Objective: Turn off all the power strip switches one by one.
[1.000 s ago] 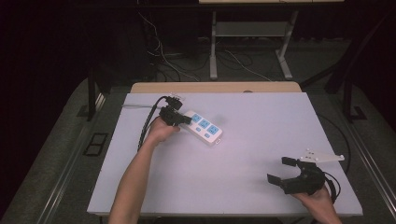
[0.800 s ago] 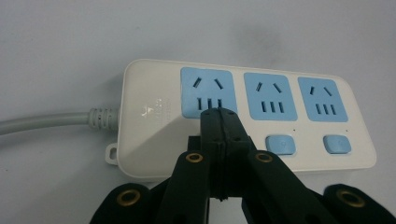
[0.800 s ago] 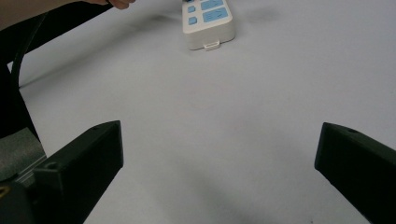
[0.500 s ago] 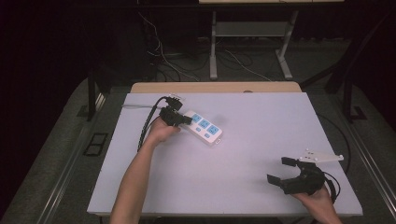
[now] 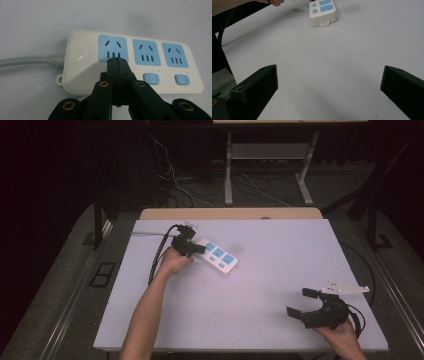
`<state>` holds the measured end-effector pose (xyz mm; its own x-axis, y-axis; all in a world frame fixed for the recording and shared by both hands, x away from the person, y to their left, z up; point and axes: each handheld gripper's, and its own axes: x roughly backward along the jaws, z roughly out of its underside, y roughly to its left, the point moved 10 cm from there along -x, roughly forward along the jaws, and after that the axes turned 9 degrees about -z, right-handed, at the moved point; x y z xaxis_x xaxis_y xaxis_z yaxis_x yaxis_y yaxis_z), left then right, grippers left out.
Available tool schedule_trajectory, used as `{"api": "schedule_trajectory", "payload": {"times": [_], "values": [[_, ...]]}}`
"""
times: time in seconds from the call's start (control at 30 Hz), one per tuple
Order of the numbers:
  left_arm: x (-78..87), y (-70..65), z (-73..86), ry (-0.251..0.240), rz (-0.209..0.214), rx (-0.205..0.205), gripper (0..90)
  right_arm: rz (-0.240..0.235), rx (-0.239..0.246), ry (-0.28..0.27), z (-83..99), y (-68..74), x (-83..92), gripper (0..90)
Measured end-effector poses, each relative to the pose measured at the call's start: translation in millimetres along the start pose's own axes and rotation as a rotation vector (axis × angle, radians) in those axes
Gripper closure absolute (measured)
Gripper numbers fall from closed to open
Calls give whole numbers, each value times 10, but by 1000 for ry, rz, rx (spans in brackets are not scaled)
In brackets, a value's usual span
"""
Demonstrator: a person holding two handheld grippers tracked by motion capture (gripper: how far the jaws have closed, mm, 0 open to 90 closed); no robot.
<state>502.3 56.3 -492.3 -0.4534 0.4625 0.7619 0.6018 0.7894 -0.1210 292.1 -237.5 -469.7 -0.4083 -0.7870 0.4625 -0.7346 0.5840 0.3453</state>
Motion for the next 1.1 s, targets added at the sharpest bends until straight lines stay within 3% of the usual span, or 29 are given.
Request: {"api": "schedule_trajectory", "payload": {"times": [0.7,0.83,0.93,1.1], "values": [[0,-9,-12,0,-16,-7,894,1,-5,1,3,-17,-8,10],[56,22,-75,-65,-48,-2,895,2,-9,0,4,-21,-6,10],[101,41,-107,-104,-38,31,894,1,-8,1,4,-21,-7,9],[186,57,-130,-137,-29,45,892,1,-9,-2,2,-23,-4,10]]}}
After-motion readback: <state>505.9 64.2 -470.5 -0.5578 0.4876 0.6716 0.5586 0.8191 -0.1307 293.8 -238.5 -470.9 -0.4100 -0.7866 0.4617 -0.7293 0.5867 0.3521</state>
